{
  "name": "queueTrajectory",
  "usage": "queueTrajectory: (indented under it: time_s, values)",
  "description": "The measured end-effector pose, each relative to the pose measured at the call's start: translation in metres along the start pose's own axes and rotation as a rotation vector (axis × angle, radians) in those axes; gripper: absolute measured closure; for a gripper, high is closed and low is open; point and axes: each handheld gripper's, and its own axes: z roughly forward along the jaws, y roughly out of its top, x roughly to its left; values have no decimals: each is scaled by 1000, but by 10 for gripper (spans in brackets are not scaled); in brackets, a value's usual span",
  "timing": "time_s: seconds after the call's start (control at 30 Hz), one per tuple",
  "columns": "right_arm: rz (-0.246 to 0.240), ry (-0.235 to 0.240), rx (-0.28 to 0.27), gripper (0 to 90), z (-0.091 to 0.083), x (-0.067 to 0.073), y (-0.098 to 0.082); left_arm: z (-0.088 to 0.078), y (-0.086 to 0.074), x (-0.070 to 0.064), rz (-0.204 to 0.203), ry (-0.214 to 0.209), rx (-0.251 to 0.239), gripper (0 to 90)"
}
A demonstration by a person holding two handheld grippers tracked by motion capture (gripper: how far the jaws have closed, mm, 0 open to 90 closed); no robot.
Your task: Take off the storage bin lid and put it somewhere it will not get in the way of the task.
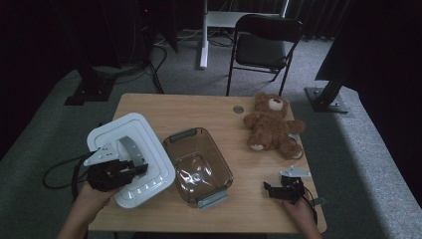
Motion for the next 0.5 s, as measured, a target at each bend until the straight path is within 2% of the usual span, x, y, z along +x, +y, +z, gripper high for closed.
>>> queueTrajectory:
  time_s: [0.07, 0.2, 0.3, 0.47, 0.5]
  values:
    - [1, -1, 0, 132, 0, 0, 0, 5, -10, 7, -12, -8, 22, 715]
    - [1, -2, -2, 132, 0, 0, 0, 11, -18, 13, -32, -19, 30, 710]
    - [0, -2, -2, 132, 0, 0, 0, 14, -28, 24, -92, -74, 1, 710]
    - [0, -2, -1, 132, 0, 0, 0, 12, -36, 31, -112, -71, -5, 710]
    - [0, -2, -1, 132, 0, 0, 0, 13, -42, 36, -121, -55, 12, 710]
